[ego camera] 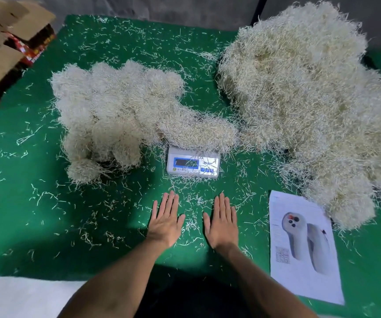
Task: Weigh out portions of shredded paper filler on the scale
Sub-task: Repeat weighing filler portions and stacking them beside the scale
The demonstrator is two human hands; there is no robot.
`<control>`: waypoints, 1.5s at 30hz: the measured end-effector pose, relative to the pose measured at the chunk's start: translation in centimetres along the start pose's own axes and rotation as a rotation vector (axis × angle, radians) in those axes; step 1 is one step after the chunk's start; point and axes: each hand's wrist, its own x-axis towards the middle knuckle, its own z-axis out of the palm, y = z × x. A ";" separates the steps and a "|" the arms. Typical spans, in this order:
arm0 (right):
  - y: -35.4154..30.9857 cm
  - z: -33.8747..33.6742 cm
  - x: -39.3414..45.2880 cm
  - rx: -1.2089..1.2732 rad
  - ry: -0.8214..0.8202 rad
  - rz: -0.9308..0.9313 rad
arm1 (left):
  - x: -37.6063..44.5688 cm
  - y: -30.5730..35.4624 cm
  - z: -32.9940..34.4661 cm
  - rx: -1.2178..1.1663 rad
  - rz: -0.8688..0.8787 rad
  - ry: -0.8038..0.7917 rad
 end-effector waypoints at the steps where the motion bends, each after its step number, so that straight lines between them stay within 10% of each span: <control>1: 0.0 -0.1 0.0 0.002 -0.003 -0.001 | -0.1 0.0 -0.2 0.001 -0.002 -0.009; 21: 0.2 -0.2 0.2 -0.026 -0.018 -0.012 | -0.5 0.4 -0.4 -0.018 -0.003 -0.074; 28: -0.5 -4.2 3.2 0.025 0.046 -0.001 | 1.0 -1.0 -1.6 -0.150 0.063 0.165; 36: -3.4 -17.4 16.5 0.026 0.263 -0.085 | 13.1 0.5 -17.7 -0.053 0.354 0.698; 45: -5.1 -19.4 24.4 -0.219 -0.186 -0.299 | 23.2 4.4 -23.8 0.184 0.303 -0.061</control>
